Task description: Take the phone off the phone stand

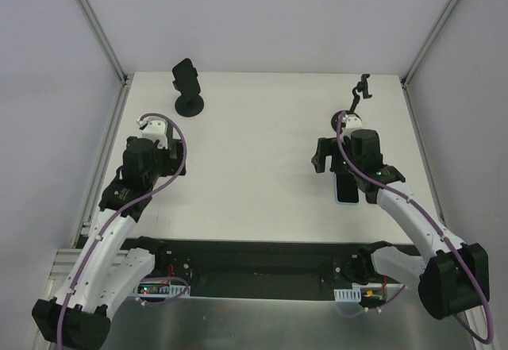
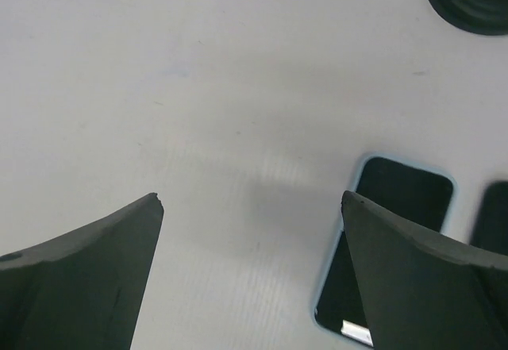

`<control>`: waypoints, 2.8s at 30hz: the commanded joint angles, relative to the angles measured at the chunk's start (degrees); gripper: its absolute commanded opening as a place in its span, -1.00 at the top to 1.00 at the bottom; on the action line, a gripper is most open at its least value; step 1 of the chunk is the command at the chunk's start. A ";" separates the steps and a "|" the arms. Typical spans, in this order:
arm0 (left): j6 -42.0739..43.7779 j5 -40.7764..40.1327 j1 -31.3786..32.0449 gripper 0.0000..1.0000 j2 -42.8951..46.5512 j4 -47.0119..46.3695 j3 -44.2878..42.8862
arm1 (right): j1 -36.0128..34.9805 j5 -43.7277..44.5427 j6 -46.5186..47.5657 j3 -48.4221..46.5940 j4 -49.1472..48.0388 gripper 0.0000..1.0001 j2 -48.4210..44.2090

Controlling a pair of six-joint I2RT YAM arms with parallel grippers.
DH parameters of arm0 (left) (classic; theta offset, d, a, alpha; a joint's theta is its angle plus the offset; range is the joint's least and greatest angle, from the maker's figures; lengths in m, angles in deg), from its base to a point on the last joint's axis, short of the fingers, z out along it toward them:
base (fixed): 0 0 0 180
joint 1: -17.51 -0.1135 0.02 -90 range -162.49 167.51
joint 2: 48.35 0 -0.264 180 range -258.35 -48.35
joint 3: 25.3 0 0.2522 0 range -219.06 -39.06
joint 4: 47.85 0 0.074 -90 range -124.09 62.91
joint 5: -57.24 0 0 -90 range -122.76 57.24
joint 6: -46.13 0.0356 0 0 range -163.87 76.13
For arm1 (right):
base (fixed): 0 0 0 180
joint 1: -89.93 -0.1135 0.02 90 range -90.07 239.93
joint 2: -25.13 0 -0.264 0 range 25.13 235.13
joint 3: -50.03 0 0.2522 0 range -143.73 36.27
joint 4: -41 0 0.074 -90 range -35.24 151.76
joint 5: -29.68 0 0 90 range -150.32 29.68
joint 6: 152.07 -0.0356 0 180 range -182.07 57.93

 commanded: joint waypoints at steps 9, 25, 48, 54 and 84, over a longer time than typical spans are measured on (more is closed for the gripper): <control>-5.06 13.74 -14.23 -0.98 -17.78 -1.84 -6.22 | -5.22 -17.53 -3.58 14.37 -31.54 -0.93 -3.37; 5.21 25.27 -26.71 -0.98 -40.38 -18.18 -11.50 | -8.83 -19.12 -5.08 16.75 -38.85 -0.93 -0.64; -32.58 41.44 -39.46 0.08 -48.74 -31.90 -3.77 | -9.62 -17.80 -3.58 15.60 -36.56 -0.93 0.76; -35.31 41.62 -39.55 0.29 -49.18 -33.30 -2.45 | -9.53 -17.72 -3.58 15.51 -36.38 -0.93 1.03; -58.33 44.97 -27.70 1.00 -41.45 -48.33 6.69 | -9.71 -19.38 -6.65 15.34 -37.96 -0.93 -1.61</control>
